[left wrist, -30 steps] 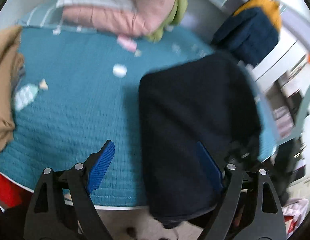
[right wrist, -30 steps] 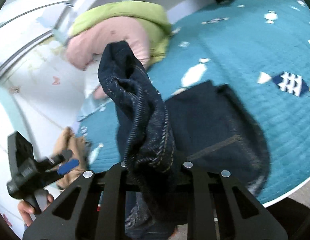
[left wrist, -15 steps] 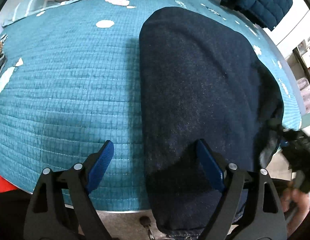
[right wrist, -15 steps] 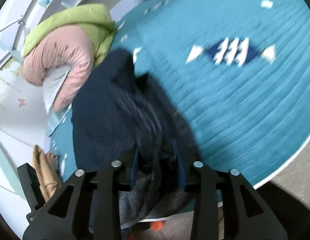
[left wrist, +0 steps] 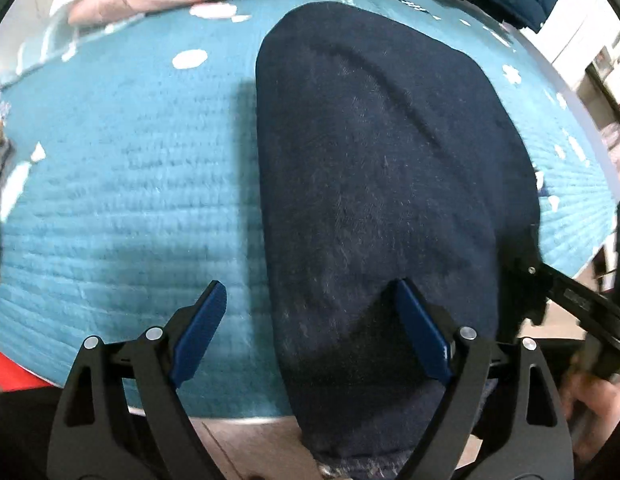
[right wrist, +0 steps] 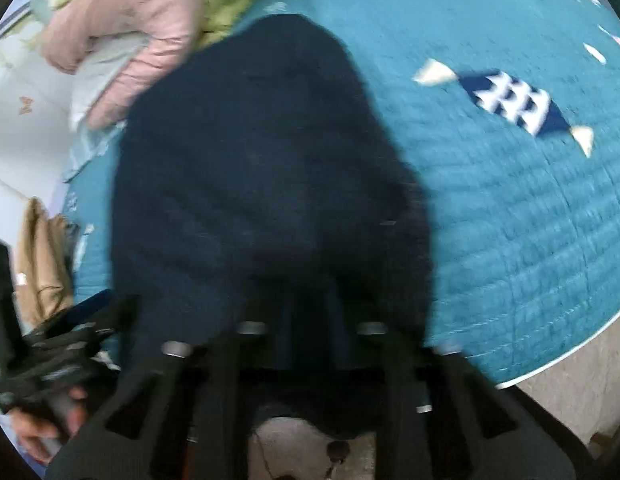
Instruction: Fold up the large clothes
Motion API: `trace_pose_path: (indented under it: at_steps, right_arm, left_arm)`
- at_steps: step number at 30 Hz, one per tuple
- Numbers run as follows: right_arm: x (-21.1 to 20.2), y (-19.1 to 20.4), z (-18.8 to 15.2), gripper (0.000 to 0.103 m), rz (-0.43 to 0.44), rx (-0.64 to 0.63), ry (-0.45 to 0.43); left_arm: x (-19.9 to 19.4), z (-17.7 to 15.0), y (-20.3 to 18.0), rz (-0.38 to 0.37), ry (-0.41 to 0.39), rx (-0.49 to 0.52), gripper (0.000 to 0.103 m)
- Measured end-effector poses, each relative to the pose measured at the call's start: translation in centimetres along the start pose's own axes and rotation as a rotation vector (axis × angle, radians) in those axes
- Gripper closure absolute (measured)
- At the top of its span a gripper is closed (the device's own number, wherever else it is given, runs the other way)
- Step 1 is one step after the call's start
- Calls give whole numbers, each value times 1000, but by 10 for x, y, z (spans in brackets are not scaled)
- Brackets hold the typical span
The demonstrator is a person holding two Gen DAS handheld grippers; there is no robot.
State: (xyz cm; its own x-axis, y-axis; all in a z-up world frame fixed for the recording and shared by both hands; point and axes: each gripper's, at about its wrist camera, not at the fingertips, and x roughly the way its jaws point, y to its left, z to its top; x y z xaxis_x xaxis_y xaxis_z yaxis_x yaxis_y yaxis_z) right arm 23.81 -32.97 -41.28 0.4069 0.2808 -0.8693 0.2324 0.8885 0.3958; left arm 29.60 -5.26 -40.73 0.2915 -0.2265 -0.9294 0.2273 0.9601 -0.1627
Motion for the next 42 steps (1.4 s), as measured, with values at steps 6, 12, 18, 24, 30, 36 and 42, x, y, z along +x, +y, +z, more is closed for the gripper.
trace_pose_path:
  at_steps: [6,12,18,24,30,36,42]
  right_arm:
    - [-18,-23,-11,103,-1,106,-16]
    - [-26,-32,-12,103,-14,166,11]
    - [-49,-14,15,97,97,150,-108]
    - [-47,32,81,96,196,-42,-165]
    - [31,50,130,103,128,-150,-3]
    - [71,-16,152,103,-127,-24,40]
    - [32,-36,133,94,58,30,-28]
  left_arm:
    - [-24,8,-13,-24,-64,54,17]
    - [-36,47,-31,-73,-127,93,17]
    - [-3,69,-57,-80,-61,162,19]
    - [18,53,-75,38,-75,302,19]
    - [17,42,-73,49,-116,353,19]
    - [16,18,-68,89,-114,405,19]
    - [7,10,-58,75,-149,366,19]
